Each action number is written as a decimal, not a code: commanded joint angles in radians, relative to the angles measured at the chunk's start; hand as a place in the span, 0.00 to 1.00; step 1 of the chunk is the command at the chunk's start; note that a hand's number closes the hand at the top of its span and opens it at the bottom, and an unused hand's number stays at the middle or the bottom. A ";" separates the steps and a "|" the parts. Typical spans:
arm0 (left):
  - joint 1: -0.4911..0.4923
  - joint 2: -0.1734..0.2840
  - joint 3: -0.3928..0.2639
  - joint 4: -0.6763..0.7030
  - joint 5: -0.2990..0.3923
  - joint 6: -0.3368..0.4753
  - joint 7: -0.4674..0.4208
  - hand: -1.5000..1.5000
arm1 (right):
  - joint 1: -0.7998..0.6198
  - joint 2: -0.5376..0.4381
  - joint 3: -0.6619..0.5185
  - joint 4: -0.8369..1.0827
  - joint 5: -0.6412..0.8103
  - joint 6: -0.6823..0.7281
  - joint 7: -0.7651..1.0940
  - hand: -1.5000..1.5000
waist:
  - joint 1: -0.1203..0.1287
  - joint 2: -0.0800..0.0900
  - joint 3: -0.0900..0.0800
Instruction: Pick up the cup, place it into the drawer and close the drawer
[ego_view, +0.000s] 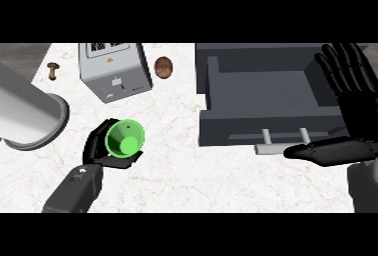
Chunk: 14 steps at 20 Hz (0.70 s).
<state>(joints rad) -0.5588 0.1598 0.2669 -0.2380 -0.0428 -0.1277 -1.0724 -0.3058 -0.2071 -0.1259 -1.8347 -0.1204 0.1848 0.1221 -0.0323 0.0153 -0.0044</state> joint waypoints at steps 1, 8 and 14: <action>-0.024 0.012 0.058 -0.022 0.043 0.051 -0.117 1.00 | -0.008 -0.026 -0.036 0.008 -0.049 0.029 0.009 0.00 | 0.001 -0.003 0.001; 0.022 -0.040 0.124 -0.057 0.118 -0.032 -0.185 1.00 | 0.017 -0.020 -0.034 -0.031 -0.044 0.014 0.035 0.00 | 0.011 -0.008 0.001; -0.087 -0.043 0.034 -0.193 0.081 -0.054 -0.004 1.00 | 0.028 -0.023 -0.033 -0.030 -0.021 0.012 0.020 0.00 | 0.034 -0.019 0.005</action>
<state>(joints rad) -0.5997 0.1260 0.3402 -0.3639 0.0503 -0.1149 -1.0795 -0.2728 -0.2278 -0.1563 -1.8656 -0.1466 0.2002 0.1404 -0.0116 0.0020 -0.0011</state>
